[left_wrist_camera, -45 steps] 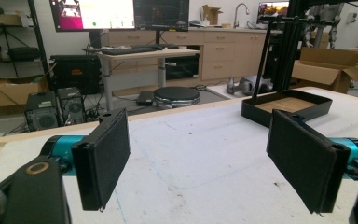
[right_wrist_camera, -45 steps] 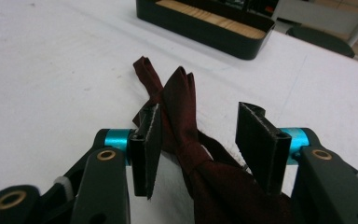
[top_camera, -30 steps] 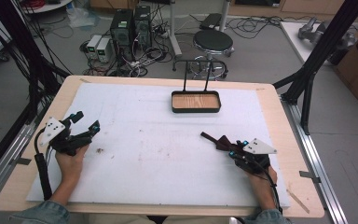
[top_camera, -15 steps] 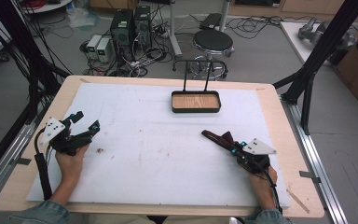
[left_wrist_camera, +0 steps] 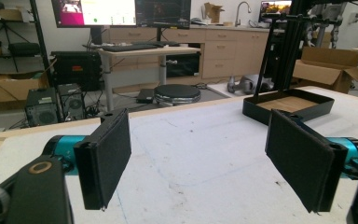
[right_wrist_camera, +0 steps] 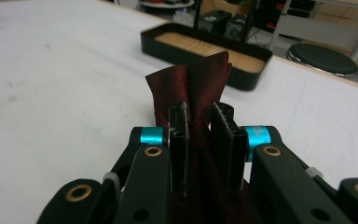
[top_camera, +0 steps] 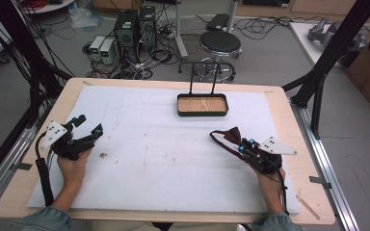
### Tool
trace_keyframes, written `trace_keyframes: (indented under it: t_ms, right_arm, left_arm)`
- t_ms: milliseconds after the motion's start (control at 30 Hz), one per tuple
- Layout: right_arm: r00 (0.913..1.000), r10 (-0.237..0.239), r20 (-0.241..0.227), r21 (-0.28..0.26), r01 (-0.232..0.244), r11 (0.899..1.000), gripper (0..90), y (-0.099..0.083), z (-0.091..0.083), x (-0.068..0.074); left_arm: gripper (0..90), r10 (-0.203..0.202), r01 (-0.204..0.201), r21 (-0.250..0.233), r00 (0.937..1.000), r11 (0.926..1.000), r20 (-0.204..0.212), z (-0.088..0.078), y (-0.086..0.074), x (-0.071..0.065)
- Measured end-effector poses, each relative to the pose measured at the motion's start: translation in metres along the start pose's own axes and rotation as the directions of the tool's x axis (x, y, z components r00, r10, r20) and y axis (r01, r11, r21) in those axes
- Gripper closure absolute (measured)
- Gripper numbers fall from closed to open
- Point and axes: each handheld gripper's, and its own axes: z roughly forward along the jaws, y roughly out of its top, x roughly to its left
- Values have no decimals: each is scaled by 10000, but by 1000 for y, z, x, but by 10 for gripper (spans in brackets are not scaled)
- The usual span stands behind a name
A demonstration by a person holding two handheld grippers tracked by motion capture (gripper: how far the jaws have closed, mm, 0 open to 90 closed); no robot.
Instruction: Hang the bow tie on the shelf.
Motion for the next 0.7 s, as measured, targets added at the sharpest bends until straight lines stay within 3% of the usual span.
trace_keyframes:
  t_ms: [33,67,133,400,700]
  right_arm:
    - [9990,400,-199,-261,-405,9988,775,6,1,-3]
    - [9990,400,-199,-261,-405,9988,775,6,1,-3]
    - [9955,842,-424,-640,-869,9942,776,16,3,-9]
    - [9874,1433,-675,-1062,-1500,9830,778,42,9,-24]
    - [9815,1835,-555,-1445,-1897,9711,778,69,20,-47]
  left_arm:
    - [226,-8,8,-2,10000,10000,7,0,0,0]
    - [226,-19,20,-8,10000,10000,9,0,0,0]
    - [226,-25,25,-11,10000,10000,-3,0,0,0]
    - [226,-93,93,-47,10000,9999,33,0,0,0]
    - [227,-128,129,-29,9999,9999,27,0,-1,1]
